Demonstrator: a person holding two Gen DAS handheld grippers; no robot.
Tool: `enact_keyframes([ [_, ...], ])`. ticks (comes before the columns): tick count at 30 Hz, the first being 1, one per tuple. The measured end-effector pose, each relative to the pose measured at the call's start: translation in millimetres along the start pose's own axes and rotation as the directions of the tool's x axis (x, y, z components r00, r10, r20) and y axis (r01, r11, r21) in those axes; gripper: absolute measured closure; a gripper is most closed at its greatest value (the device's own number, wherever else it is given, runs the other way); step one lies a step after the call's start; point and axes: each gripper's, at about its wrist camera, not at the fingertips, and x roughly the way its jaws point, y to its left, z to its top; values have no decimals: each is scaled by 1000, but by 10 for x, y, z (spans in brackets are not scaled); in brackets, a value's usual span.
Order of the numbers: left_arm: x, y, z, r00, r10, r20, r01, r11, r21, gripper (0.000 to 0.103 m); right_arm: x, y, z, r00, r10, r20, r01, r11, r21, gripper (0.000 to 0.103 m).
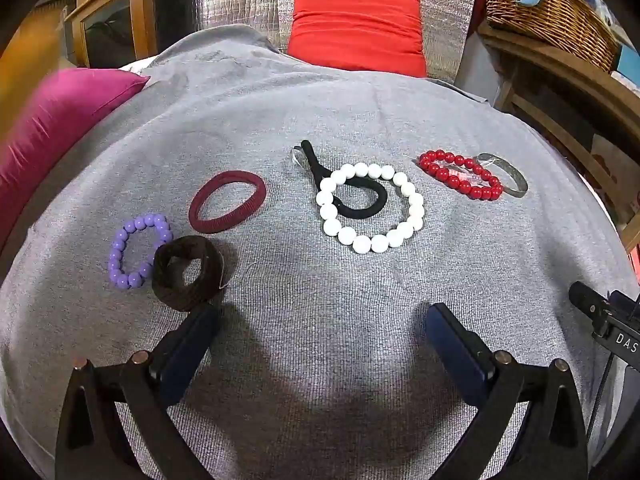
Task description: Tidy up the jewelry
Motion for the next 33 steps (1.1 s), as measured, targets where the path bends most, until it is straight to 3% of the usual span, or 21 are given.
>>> enact_keyframes([
  [10,2,-19,9,1000,4,-1,-4,1000,3,0,-5,-1,7,1000,-7,-2,7,1000,-2,0],
  [16,6,-12,18,1000,4,-1,-4,1000,-1,0,-134,58,-77,999,-48,-25,50,996,71,0],
  [19,-10,-71,22,999,42,-12,-42,999,-10,0,-215,69,-121,998,-38,-46,41,996,83,0],
  [21,-68,-45,15,998,7,-63,-6,1000,10,0,-240,82,-95,995,-13,-97,17,999,48,0],
  [24,-170,50,28,994,34,-103,-44,994,-100,0,-350,95,-42,988,86,-126,-82,996,42,0],
  [27,-448,90,26,992,115,-54,-119,991,-62,0,-599,108,-7,992,122,-44,-120,992,47,0],
  [29,-726,179,23,992,129,15,-128,991,-49,0,-723,151,21,990,139,-11,-138,990,21,0],
  [31,-989,301,35,976,202,88,-196,978,-70,0,-809,209,19,987,154,34,-154,988,-3,0],
  [33,-1166,388,13,962,248,111,-237,966,-102,0,-848,386,89,985,171,41,-170,985,-21,0],
])
